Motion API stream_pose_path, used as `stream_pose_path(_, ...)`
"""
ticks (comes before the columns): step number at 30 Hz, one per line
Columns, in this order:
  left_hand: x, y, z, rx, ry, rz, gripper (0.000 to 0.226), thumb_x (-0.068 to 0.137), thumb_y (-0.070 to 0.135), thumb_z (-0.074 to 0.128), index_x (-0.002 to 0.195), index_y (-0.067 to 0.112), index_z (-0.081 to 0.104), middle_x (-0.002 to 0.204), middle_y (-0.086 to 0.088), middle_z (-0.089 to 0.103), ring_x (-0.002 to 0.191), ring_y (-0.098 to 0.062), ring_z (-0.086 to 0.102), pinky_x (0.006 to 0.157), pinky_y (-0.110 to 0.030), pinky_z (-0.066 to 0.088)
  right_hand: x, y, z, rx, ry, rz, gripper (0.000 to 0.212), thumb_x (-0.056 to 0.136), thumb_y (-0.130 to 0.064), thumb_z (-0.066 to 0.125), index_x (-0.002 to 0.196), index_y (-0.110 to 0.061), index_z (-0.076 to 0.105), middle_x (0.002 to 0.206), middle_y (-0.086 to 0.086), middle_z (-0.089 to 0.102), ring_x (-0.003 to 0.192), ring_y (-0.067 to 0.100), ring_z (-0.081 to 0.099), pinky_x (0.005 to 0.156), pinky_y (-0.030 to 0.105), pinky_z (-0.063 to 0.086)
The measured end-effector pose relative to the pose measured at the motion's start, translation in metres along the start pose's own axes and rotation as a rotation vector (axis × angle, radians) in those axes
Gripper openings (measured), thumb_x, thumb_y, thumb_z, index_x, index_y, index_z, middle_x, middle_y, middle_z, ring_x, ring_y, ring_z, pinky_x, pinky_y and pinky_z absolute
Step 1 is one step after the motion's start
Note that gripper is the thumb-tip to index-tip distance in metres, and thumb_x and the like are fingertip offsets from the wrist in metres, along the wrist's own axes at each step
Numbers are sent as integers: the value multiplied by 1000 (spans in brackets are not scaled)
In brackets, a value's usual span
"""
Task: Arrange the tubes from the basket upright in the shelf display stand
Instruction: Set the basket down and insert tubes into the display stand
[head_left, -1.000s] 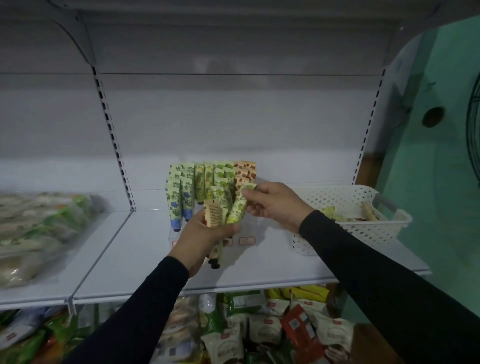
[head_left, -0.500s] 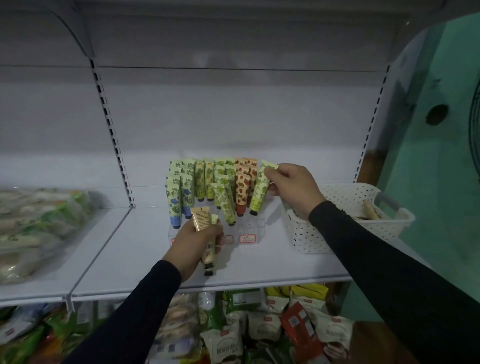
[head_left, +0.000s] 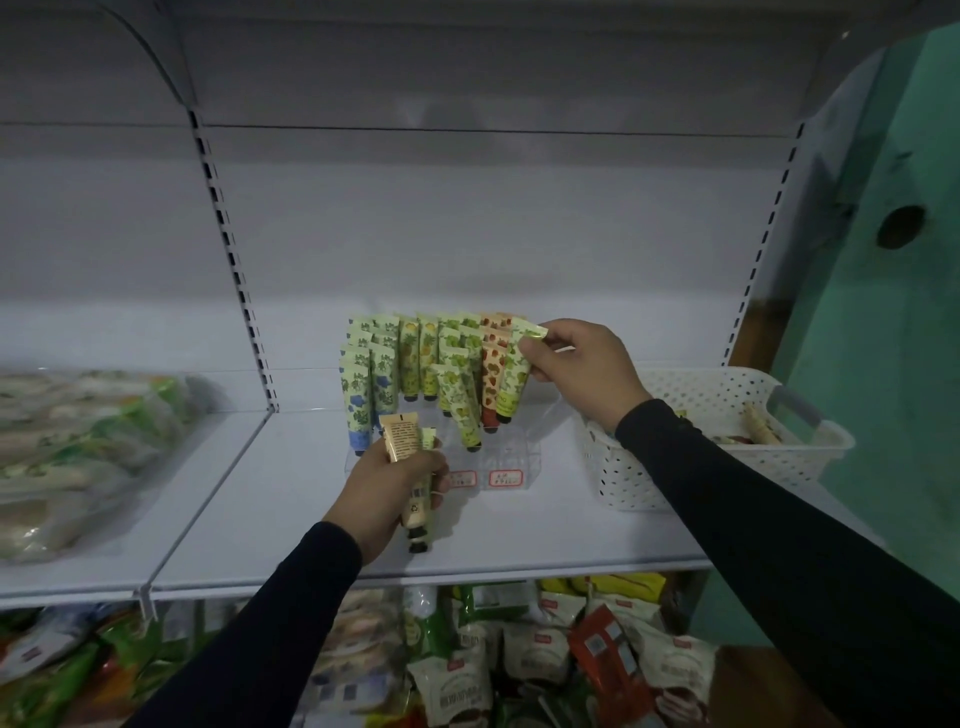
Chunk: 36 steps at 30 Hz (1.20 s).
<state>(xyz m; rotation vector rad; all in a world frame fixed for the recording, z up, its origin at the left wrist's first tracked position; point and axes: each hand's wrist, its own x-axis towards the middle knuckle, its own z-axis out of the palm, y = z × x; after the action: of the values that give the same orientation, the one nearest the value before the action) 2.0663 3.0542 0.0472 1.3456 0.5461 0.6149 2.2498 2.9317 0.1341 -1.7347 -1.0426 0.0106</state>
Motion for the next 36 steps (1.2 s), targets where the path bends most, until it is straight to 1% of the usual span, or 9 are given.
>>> stream_pose_path(9, 1, -1, -5, -5, 7, 2, 4, 91, -1, 58, 93, 2, 56, 69, -14, 61, 65, -27, 55, 65, -39, 47, -3, 1, 9, -21, -49, -16, 24, 88, -35, 68, 99, -14, 74, 91, -2, 72, 86, 17, 69, 87, 45, 56)
stream_pose_path(13, 1, -1, -8, 12, 12, 16, 9, 90, 2, 61, 96, 0, 56, 72, -14, 62, 62, -26, 57, 63, -37, 49, -7, 0, 15, -24, -88, -17, 26, 88, -33, 70, 101, -11, 73, 87, 1, 73, 72, 12, 71, 81, 38, 59)
stream_pose_path(17, 0, 4, -7, 39, 9, 109, 46, 80, 26, 79, 111, -1, 58, 90, -15, 69, 71, -24, 65, 69, -39, 55, -14, -6, 23, -2, -195, -12, 30, 87, -32, 71, 88, -2, 69, 79, 8, 73, 67, 11, 72, 76, 33, 59)
stream_pose_path(20, -2, 11, -3, 81, -13, 181, 43, 77, 35, 76, 112, 14, 62, 101, -9, 74, 86, -22, 71, 78, -41, 57, -17, -13, 31, 31, -282, -21, 25, 87, -31, 72, 82, -8, 68, 73, 1, 72, 69, 15, 73, 79, 38, 60)
stream_pose_path(26, -2, 13, -3, 115, -87, 225, 34, 87, 17, 72, 120, 17, 62, 106, -3, 74, 97, -20, 70, 84, -33, 55, -18, -20, 41, 176, -356, 26, 36, 89, -24, 71, 89, 11, 63, 78, 20, 64, 70, 15, 71, 80, 38, 60)
stream_pose_path(29, -1, 12, -8, 85, -91, 193, 38, 85, 18, 76, 119, 11, 62, 96, -3, 73, 86, -20, 67, 79, -39, 51, -19, -21, 44, 158, -392, 35, 39, 90, -27, 69, 92, 12, 65, 79, 14, 67, 71, 15, 72, 75, 29, 60)
stream_pose_path(32, 0, 10, -14, 49, -82, 164, 51, 79, 27, 78, 122, 9, 60, 89, 2, 71, 78, -19, 65, 78, -45, 50, -11, -26, 38, -13, -245, -31, 31, 93, -37, 62, 95, -8, 73, 80, 1, 74, 70, 11, 71, 75, 29, 60)
stream_pose_path(34, 0, 9, -18, 31, -74, 153, 55, 75, 31, 77, 122, 8, 60, 90, 2, 72, 80, -19, 67, 85, -50, 52, 1, -31, 34, -163, -82, -126, 26, 95, -35, 60, 93, -13, 75, 82, -8, 71, 72, 6, 66, 74, 20, 52)
stream_pose_path(36, 0, 6, -20, 26, -69, 146, 53, 75, 30, 80, 120, 8, 61, 90, 0, 73, 82, -21, 68, 89, -53, 51, 13, -35, 37, -290, -35, -204, 24, 94, -34, 60, 94, -14, 75, 87, -9, 69, 80, 5, 61, 73, 15, 45)
